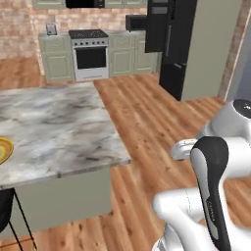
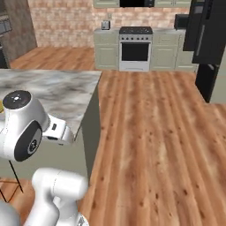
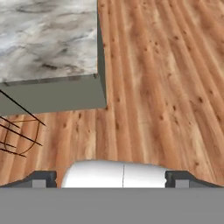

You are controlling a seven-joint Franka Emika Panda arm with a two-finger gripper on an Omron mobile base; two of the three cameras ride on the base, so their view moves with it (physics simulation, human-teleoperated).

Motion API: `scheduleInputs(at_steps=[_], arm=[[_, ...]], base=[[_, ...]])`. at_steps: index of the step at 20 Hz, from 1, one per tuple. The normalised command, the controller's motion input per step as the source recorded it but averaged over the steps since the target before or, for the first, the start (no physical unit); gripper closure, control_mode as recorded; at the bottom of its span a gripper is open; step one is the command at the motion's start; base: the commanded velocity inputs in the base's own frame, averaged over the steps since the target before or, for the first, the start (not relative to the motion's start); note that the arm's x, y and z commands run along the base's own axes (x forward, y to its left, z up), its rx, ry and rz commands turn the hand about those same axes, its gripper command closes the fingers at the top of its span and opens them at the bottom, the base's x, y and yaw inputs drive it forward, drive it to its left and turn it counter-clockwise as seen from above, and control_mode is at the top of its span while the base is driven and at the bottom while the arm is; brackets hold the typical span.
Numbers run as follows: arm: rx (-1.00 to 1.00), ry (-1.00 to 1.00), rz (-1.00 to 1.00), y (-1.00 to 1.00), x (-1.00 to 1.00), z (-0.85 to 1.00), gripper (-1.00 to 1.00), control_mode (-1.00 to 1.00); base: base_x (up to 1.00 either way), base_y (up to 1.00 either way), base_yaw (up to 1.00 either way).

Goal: Take the cheese, fish, and sweet potato from the fridge and place them on the plate on the dining counter to create an appetizer plate.

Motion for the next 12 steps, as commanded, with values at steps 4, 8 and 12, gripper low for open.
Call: scheduleInputs(at_steps=[4, 8, 12], arm=[[0.00, 0.00, 0.00, 0.00, 0.00, 0.00, -1.00, 1.00], [0.00, 0.00, 0.00, 0.00, 0.00, 0.00, -1.00, 1.00], [0.00, 0.00, 0.00, 0.00, 0.00, 0.00, -1.00, 1.00]], base=[[0.13, -1.00, -0.01], [0.25, -1.00, 0.00], [0.71, -0.97, -0.01]])
